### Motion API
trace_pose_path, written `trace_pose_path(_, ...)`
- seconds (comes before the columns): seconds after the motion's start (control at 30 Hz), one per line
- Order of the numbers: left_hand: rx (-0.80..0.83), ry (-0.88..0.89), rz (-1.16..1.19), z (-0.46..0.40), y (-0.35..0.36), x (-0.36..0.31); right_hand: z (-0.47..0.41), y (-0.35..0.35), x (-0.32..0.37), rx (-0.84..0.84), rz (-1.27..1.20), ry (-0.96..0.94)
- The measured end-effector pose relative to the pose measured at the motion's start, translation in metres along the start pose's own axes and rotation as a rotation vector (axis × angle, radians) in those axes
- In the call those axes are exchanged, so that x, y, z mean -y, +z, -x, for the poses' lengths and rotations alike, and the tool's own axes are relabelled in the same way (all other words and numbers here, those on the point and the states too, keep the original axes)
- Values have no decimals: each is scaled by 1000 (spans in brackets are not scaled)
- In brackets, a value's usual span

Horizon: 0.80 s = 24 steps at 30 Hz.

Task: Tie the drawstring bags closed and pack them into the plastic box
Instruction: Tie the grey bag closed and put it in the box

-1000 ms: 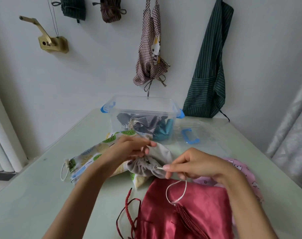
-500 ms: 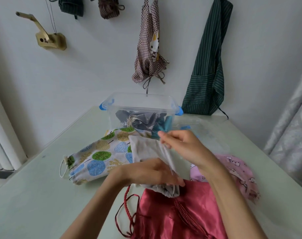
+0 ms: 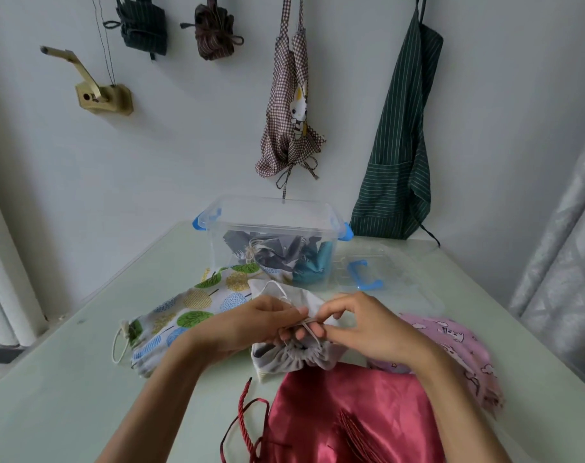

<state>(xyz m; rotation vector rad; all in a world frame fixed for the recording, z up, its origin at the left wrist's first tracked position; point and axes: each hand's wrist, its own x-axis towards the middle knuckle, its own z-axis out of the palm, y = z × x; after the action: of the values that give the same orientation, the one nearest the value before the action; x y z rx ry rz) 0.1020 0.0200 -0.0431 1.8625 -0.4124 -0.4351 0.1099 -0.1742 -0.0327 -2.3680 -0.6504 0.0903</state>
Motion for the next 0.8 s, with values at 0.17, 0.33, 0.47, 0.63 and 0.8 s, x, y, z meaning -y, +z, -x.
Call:
trace_pose_path(0.17,-67,-29,150,-1,-3,3,7,-18,0,-91,-177,-14)
trace_pose_path(0.33,-70,15,305,-3,-4,6,22,-38,1,-95,-353,19)
trace_pose_path(0.47,-94,64,401,-4,-1,4,28,-42,20,45,-366,-56)
trace_pose_path(0.63,-241,89,404,-2,-3,4,26,-27,29,171,-78,-17)
trace_pose_path(0.8,-285,93,344,-5,-2,3,7,-12,15,-138,-75,11)
